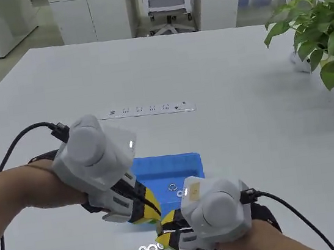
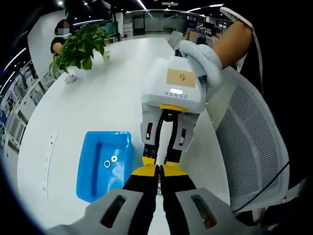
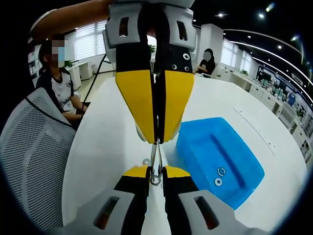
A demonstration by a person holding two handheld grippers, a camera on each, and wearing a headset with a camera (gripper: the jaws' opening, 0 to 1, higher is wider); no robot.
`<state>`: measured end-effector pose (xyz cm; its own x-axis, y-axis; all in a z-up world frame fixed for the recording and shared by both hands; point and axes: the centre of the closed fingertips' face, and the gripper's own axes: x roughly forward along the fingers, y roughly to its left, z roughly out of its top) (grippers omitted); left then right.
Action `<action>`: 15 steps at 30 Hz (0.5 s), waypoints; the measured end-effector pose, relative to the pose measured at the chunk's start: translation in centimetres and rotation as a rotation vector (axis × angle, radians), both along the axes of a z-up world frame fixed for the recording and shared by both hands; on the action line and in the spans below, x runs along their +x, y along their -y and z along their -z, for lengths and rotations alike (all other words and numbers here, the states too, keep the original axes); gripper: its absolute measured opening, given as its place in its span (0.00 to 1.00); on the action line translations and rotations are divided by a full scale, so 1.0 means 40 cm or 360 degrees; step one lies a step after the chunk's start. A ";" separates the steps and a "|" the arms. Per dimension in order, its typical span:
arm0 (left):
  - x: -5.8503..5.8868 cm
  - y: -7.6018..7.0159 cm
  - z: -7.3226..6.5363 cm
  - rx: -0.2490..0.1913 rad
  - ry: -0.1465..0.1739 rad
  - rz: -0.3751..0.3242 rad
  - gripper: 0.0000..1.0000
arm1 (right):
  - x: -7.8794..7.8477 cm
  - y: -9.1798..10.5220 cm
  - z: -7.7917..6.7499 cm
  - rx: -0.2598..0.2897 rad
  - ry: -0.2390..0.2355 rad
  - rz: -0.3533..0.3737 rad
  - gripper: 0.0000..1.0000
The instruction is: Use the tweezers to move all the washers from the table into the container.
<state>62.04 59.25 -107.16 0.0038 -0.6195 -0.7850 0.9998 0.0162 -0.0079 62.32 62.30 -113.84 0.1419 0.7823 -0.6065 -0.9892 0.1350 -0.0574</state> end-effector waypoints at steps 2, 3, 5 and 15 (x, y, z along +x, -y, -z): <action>0.000 -0.001 0.001 0.0004 0.0000 0.0002 0.05 | 0.001 -0.002 0.002 -0.0001 0.0003 -0.0001 0.12; 0.000 -0.002 0.002 0.0006 0.0000 0.0002 0.05 | 0.000 -0.002 0.002 0.0000 0.0002 -0.0001 0.12; 0.000 -0.003 0.003 0.0006 0.0001 0.0002 0.05 | 0.001 -0.004 0.003 0.0000 0.0005 -0.0002 0.12; -0.007 -0.006 0.011 -0.0005 -0.0011 -0.0001 0.05 | -0.009 -0.008 0.017 -0.0016 0.0009 -0.0015 0.12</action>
